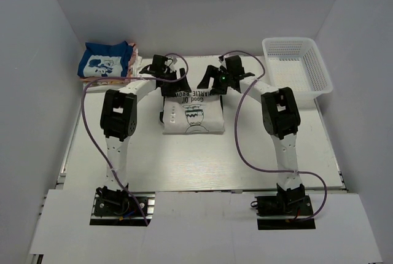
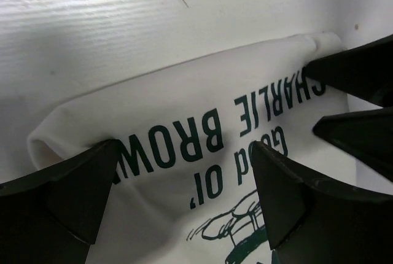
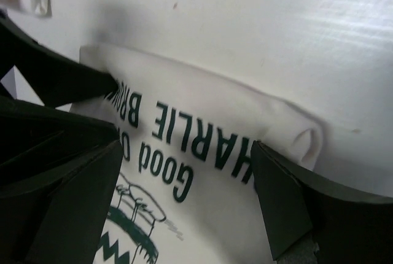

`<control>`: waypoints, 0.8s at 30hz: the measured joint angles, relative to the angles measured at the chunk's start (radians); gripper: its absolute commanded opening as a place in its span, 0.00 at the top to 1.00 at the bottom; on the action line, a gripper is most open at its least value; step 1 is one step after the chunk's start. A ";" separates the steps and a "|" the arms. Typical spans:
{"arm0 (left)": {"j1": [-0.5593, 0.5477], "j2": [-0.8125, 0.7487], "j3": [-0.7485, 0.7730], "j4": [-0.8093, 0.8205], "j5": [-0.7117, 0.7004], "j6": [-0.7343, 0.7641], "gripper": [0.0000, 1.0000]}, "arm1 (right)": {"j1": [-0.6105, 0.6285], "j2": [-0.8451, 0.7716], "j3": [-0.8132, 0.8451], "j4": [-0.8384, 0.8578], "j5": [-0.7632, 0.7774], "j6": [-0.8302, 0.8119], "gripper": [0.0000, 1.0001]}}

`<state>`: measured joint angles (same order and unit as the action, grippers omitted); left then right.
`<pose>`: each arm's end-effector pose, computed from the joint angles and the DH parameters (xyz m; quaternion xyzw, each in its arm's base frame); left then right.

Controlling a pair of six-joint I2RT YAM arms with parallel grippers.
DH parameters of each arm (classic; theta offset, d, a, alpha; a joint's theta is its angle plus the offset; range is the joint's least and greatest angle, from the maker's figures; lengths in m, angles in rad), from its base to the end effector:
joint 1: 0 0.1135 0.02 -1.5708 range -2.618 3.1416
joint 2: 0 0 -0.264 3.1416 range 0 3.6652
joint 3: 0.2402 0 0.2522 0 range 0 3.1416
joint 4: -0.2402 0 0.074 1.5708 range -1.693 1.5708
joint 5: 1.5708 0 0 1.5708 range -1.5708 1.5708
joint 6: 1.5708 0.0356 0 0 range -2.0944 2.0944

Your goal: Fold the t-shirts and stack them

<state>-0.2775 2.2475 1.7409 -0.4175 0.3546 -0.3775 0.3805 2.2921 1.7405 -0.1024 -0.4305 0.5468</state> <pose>0.4711 -0.1470 0.1672 0.0093 0.9349 -0.2590 0.2423 0.4762 0.2065 0.1698 -0.0214 0.8809 0.3646 0.3010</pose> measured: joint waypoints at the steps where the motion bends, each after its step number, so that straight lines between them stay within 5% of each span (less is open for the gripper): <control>1: 0.002 0.004 0.015 -0.010 0.000 0.000 0.00 | -0.006 0.005 0.000 0.026 0.014 0.009 0.10; 10: 0.005 -0.006 0.056 -0.056 -0.050 0.019 0.00 | -0.035 -0.011 0.004 0.096 0.019 0.023 0.10; 14: 0.000 -0.108 0.021 -0.063 -0.071 0.017 0.00 | -0.024 -0.156 -0.111 0.103 0.002 0.000 0.10; 19: -0.013 -0.468 -0.346 0.068 -0.033 -0.071 0.00 | 0.010 -0.466 -0.408 0.188 -0.038 -0.008 0.10; 24: -0.045 -0.642 -0.675 0.270 0.038 -0.169 0.00 | 0.049 -0.519 -0.595 0.343 -0.126 0.034 0.10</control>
<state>-0.3222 1.6058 1.0657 -0.1474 0.3923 -0.5465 0.4294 1.7729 1.1454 0.2405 -0.5560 0.5812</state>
